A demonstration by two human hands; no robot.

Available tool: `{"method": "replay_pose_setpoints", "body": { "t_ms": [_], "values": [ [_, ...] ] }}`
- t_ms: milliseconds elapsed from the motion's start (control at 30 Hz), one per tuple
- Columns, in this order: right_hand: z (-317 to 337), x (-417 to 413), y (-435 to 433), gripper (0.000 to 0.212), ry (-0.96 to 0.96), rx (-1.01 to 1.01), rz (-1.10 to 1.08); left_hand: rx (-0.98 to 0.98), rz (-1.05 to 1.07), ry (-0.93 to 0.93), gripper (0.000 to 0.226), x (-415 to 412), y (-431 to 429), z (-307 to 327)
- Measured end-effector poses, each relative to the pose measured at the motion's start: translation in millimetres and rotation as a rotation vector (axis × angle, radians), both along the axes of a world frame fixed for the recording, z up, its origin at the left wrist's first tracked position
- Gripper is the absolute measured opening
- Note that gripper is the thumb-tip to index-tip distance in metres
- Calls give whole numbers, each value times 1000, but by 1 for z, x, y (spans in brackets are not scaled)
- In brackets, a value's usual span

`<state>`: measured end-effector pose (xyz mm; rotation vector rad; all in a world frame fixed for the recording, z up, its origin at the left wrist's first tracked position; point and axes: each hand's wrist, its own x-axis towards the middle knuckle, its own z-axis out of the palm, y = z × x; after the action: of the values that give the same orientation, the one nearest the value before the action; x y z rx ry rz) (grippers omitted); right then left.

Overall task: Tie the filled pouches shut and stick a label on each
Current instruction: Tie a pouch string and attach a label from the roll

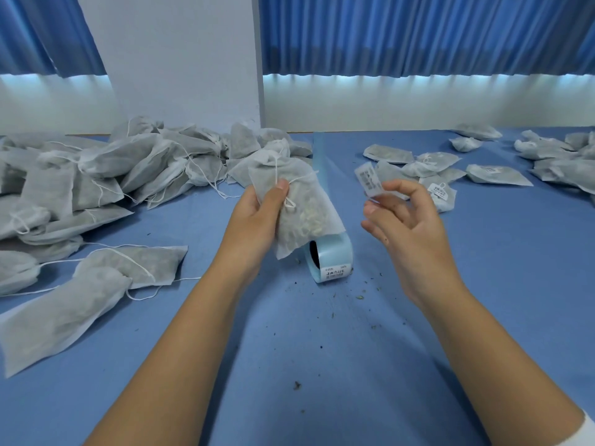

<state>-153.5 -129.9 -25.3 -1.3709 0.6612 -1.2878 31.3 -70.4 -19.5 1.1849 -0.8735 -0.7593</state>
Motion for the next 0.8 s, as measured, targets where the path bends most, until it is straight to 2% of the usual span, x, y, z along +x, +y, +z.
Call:
{"method": "replay_pose_setpoints", "body": {
  "t_ms": [133, 233, 300, 400, 500, 567, 700, 800],
  "values": [
    [-1, 1, 6, 66, 40, -83, 113, 12, -150, -107, 9, -8, 4, 1],
    [-1, 2, 7, 79, 32, -101, 213, 62, -216, -140, 43, -15, 7, 0],
    [-1, 3, 7, 79, 59, -108, 181, 84, -244, -152, 53, -16, 9, 2],
    [-1, 2, 6, 75, 60, -78, 98, 136, -332, -165, 59, -15, 11, 2],
    [-3, 2, 4, 70, 60, -45, 68, 155, -369, -198, 54, -16, 13, 0],
    [-2, 2, 4, 57, 52, -38, 14, 144, -360, -186, 44, -16, 14, 1],
    [3, -1, 2, 13, 44, -102, -150, 148, -267, -118, 39, -13, 13, 3],
    [2, -2, 3, 11, 151, -147, -114, 163, -239, -105, 40, -10, 12, 3]
  ]
}}
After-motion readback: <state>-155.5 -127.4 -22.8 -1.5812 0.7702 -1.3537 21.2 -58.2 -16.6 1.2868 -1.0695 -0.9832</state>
